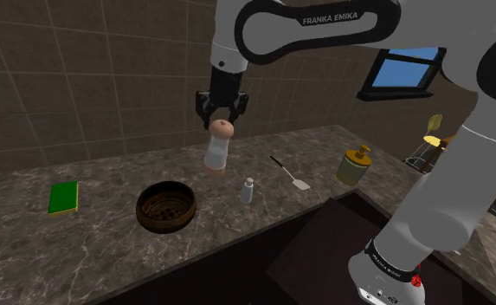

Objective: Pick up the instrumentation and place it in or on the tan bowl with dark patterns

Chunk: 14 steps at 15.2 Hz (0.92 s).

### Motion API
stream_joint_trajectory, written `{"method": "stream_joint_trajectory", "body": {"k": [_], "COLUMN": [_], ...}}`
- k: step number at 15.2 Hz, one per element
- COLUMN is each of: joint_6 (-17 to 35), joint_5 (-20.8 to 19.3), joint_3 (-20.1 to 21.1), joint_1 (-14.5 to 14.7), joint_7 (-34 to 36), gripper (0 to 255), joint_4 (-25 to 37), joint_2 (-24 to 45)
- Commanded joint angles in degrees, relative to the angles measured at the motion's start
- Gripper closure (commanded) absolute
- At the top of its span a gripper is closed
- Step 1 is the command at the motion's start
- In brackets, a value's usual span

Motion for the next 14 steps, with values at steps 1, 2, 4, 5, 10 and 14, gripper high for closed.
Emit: {"method": "stream_joint_trajectory", "body": {"k": [1,2,4,5,10,14], "joint_6": [-1.79,-2.95,-5.55,-7.02,-16.92,-15.8], "joint_5": [-1.92,-2.92,-4.99,-6.06,-11.6,-12.02], "joint_3": [0.86,1.21,1.75,1.93,1.6,1.32], "joint_1": [1.21,2.02,3.91,5.01,12.76,13.45], "joint_7": [2.42,3.6,5.79,6.8,10.32,10.75], "gripper": [255,255,255,255,255,255], "joint_4": [5.65,8.78,15.54,19.21,42.88,43.21], "joint_2": [4.33,6.57,11.26,13.74,28.49,30.0]}}
